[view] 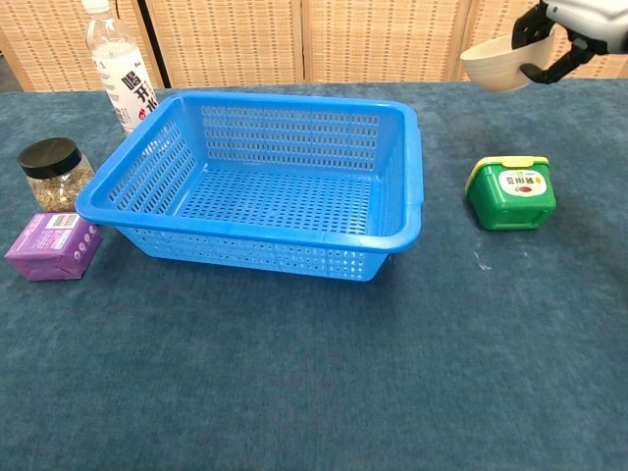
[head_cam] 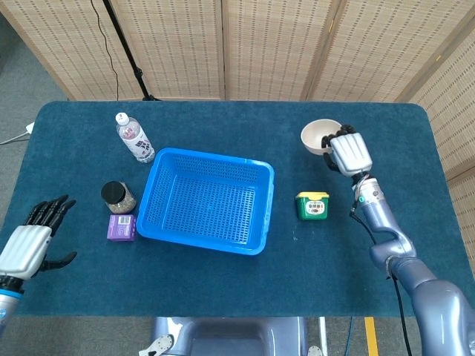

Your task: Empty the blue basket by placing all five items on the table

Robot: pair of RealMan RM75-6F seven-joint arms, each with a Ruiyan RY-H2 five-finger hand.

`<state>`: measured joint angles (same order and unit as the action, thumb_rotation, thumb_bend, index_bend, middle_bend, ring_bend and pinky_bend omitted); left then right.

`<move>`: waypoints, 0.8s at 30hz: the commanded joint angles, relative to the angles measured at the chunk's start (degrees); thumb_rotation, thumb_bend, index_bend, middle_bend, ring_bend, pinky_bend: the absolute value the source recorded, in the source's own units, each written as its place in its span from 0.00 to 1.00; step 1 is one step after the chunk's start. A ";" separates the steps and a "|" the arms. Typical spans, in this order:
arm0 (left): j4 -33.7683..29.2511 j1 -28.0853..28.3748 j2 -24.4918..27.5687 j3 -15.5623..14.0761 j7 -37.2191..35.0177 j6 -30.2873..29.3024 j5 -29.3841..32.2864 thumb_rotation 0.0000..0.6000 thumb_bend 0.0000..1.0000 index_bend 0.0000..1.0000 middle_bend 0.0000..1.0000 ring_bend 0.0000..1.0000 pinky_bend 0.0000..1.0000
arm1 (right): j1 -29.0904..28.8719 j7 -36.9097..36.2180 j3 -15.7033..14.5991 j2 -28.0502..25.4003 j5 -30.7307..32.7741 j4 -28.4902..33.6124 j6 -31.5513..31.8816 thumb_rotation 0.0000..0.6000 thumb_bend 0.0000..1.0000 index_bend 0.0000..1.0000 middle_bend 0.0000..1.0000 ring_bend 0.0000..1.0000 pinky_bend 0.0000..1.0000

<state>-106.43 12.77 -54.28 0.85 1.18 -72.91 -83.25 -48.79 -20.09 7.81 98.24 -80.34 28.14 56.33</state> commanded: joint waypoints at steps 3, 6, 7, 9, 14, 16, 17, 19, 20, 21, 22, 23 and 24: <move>0.03 0.05 -0.06 0.02 0.03 0.10 0.16 1.00 0.21 0.00 0.00 0.00 0.00 | 0.28 -5.34 -3.03 1.43 -2.90 -1.87 -2.88 1.00 0.40 0.29 0.31 0.14 0.01; 0.01 0.03 -0.02 -0.01 -0.07 0.06 0.07 1.00 0.21 0.00 0.00 0.00 0.00 | -0.11 -8.63 -4.78 0.05 -4.47 -0.72 -5.83 1.00 0.25 0.17 0.16 0.03 0.00; -0.01 0.01 0.01 -0.07 -0.13 0.03 -0.04 1.00 0.21 0.00 0.00 0.00 0.00 | -0.20 -9.39 -5.12 -0.39 -4.87 -0.18 -6.18 1.00 0.24 0.16 0.14 0.02 0.00; -0.02 -0.04 0.11 -0.17 -0.33 -0.03 -0.31 1.00 0.21 0.00 0.00 0.00 0.00 | -0.21 -9.93 -5.50 -1.12 -5.46 0.68 -6.12 1.00 0.22 0.15 0.10 0.00 0.00; -0.03 -0.14 0.31 -0.30 -0.80 -0.25 -0.79 1.00 0.21 0.00 0.00 0.00 0.00 | -0.04 -9.51 -5.21 -2.83 -6.15 3.08 -3.30 1.00 0.22 0.15 0.08 0.00 0.00; -0.02 -0.24 0.52 -0.45 -1.30 -0.45 -1.30 1.00 0.21 0.00 0.00 0.00 0.00 | 0.52 -8.73 -4.50 -5.04 -6.58 6.27 0.75 1.00 0.21 0.15 0.07 0.00 0.00; 0.02 -0.27 0.60 -0.52 -1.51 -0.52 -1.53 1.00 0.21 0.00 0.00 0.00 0.00 | 0.91 -8.23 -4.12 -6.48 -6.75 8.40 2.79 1.00 0.21 0.14 0.07 0.00 0.00; 0.04 -0.39 0.76 -0.68 -1.95 -0.73 -2.02 1.00 0.21 0.00 0.00 0.00 0.00 | 1.77 -7.20 -3.75 -9.25 -7.07 12.58 5.57 1.00 0.19 0.14 0.06 0.00 0.00; 0.06 -0.52 0.87 -0.75 -2.24 -1.02 -2.35 1.00 0.21 0.00 0.00 0.00 0.00 | 2.56 -6.49 -3.52 -11.29 -7.37 15.61 7.85 1.00 0.16 0.14 0.05 0.00 0.00; 0.11 -0.70 0.97 -0.79 -2.45 -1.45 -2.69 1.00 0.21 0.00 0.00 0.00 0.00 | 3.52 -5.77 -3.37 -13.40 -7.61 18.82 9.95 1.00 0.12 0.13 0.05 0.00 0.00; 0.19 -0.87 0.99 -0.78 -2.49 -1.87 -2.87 1.00 0.21 0.00 0.00 0.00 0.00 | 4.26 -5.25 -3.36 -14.85 -7.77 21.04 11.29 1.00 0.08 0.13 0.04 0.00 0.00; 0.26 -1.10 0.99 -0.76 -2.45 -2.40 -3.02 1.00 0.21 0.00 0.00 0.00 0.00 | 5.16 -4.72 -3.44 -16.44 -7.98 23.38 12.73 1.00 0.04 0.12 0.03 0.00 0.00; 0.31 -1.38 0.96 -0.74 -2.36 -3.01 -3.16 1.00 0.21 0.00 0.00 0.00 0.00 | 6.31 -4.12 -3.62 -18.19 -8.17 25.81 14.33 1.00 0.01 0.11 0.02 0.00 0.00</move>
<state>-106.22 11.75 -53.35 0.11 -1.18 -75.31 -86.15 -45.53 -26.47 3.83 85.51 -87.61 47.10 65.22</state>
